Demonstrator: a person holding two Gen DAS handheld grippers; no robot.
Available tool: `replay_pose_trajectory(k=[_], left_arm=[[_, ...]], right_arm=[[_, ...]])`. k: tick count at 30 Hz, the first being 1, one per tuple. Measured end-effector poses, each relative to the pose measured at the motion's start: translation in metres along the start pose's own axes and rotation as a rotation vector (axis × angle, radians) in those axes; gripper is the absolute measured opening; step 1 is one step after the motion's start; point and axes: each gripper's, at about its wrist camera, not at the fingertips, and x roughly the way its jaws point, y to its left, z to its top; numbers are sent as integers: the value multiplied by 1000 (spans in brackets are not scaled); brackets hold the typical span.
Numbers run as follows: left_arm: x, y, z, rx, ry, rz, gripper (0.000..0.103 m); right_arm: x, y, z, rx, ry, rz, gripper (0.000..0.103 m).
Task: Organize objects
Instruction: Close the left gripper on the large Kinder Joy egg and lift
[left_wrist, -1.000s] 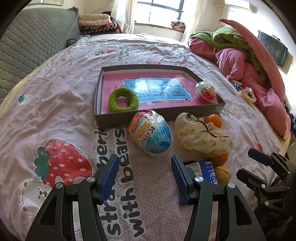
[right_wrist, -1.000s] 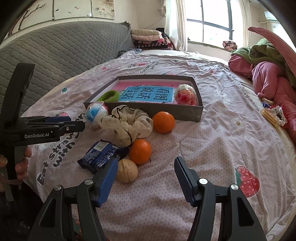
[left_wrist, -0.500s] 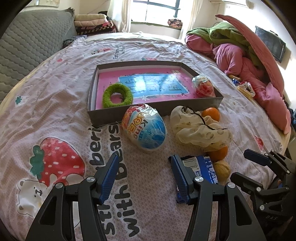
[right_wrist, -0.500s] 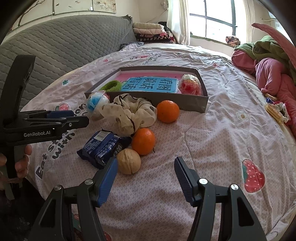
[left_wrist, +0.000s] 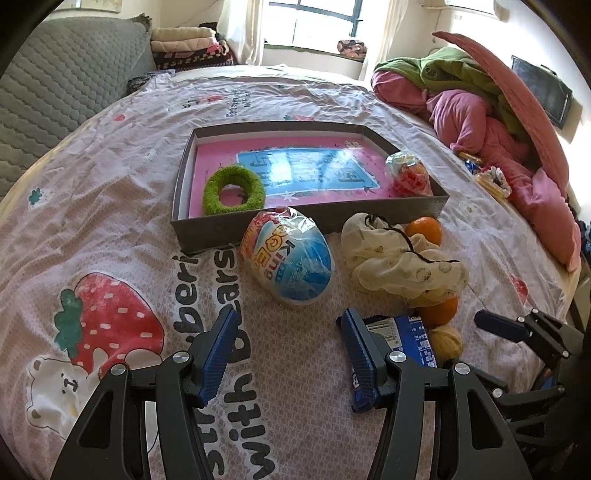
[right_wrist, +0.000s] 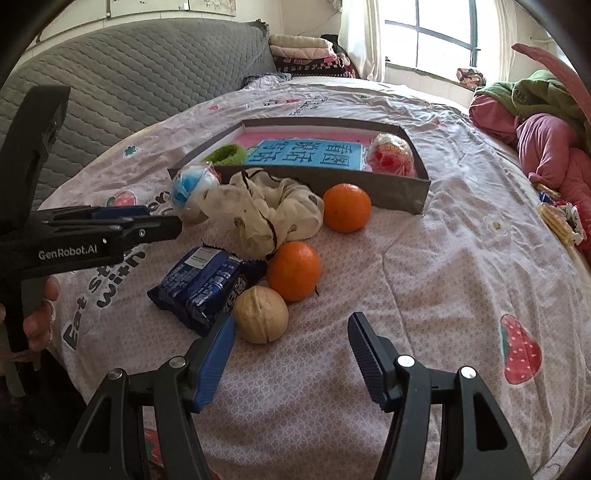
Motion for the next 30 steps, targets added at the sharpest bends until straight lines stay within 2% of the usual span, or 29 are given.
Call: replay_pose_trajectory(k=[20, 25, 30], left_arm=[[24, -5, 18, -20, -29, 61, 60], [31, -6, 22, -15, -34, 90, 60], [37, -3, 27, -29, -32, 116, 60]], right_arm=[[17, 5, 1, 5, 5, 13, 56], [18, 5, 2, 13, -1, 37, 46], [18, 7, 1, 15, -3, 55, 41]])
